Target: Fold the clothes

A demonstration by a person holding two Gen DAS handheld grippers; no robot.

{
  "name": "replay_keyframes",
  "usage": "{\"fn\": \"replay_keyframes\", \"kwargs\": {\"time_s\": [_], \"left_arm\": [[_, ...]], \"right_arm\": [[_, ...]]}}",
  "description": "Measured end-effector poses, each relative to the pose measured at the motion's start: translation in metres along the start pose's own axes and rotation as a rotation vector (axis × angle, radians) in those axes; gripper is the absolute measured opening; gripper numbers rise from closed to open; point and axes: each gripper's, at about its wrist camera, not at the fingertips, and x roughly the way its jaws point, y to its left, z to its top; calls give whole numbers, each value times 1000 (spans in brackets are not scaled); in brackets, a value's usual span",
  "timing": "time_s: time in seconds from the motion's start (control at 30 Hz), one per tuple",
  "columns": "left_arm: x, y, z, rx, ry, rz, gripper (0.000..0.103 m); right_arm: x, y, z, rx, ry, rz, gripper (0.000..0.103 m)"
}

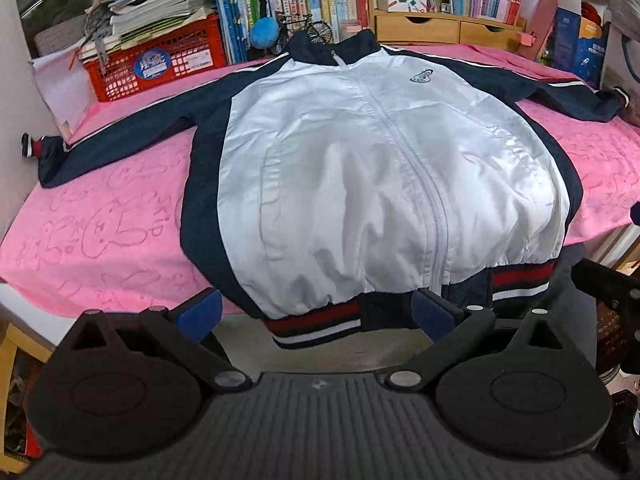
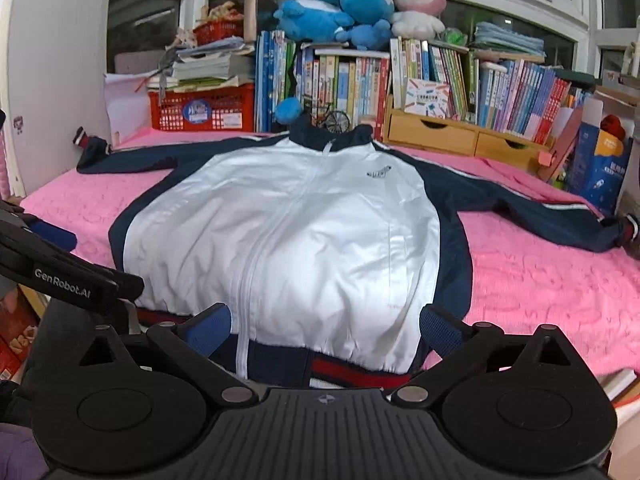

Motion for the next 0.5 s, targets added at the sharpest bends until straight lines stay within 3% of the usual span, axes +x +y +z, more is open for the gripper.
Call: {"fn": "replay_keyframes", "kwargs": {"time_s": [0.5], "left_arm": [[18, -2, -22, -13, 115, -9, 102]], "right_arm": [[8, 2, -15, 10, 74, -4, 102]]}}
